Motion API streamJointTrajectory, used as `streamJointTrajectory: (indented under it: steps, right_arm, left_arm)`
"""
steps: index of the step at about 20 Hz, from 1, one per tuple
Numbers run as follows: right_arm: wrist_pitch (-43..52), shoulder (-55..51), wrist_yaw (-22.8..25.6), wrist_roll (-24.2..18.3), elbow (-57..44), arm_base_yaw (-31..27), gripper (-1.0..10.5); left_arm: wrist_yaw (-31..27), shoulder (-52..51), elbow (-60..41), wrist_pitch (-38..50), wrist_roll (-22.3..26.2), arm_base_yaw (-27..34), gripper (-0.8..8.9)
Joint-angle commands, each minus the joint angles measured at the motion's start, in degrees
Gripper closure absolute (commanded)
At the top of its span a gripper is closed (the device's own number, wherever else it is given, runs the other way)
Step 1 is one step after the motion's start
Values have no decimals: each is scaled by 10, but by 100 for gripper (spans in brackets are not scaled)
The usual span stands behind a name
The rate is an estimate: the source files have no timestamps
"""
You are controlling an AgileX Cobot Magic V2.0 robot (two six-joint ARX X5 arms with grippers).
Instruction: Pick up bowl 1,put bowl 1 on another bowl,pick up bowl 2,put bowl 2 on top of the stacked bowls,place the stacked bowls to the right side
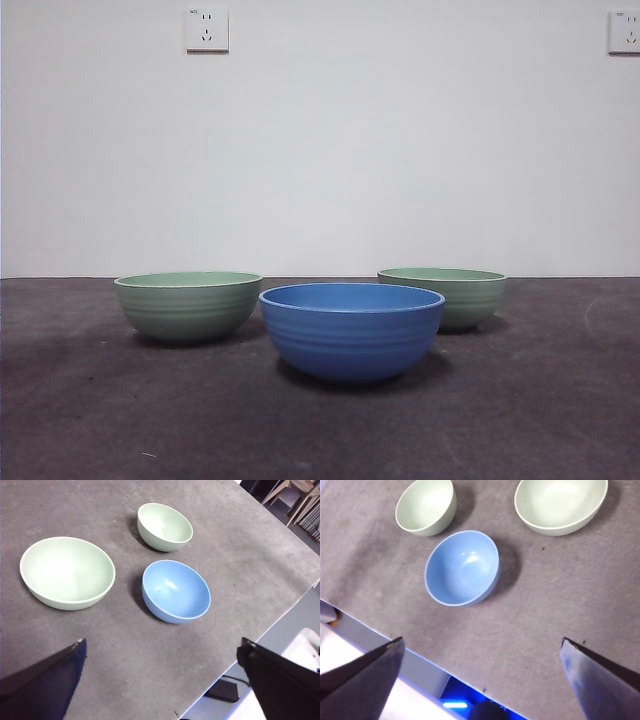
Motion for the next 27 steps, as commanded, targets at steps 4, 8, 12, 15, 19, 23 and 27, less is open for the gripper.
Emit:
streamJointTrajectory:
  steps: [4, 8, 12, 15, 19, 23, 27]
  right_arm:
    - [58, 28, 1, 43, 2, 2, 407]
    - [119, 67, 10, 80, 2, 2, 407]
    - [168, 122, 46, 104, 7, 3, 407]
    - [188, 178, 66, 108, 23, 5, 407]
    - [212, 259, 83, 109, 55, 6, 411]
    - [226, 340, 111, 113, 91, 9, 411]
    - [248, 409, 122, 121, 113, 10, 413]
  left_arm:
    - [1, 0, 1, 5, 5, -1, 302]
    - [1, 0, 1, 5, 5, -1, 302]
    - [1, 0, 1, 5, 5, -1, 302]
    - [1, 0, 1, 4, 5, -1, 302]
    - [1, 0, 1, 4, 5, -1, 302]
    - [1, 0, 1, 4, 5, -1, 302]
    - [1, 0, 1, 4, 5, -1, 302]
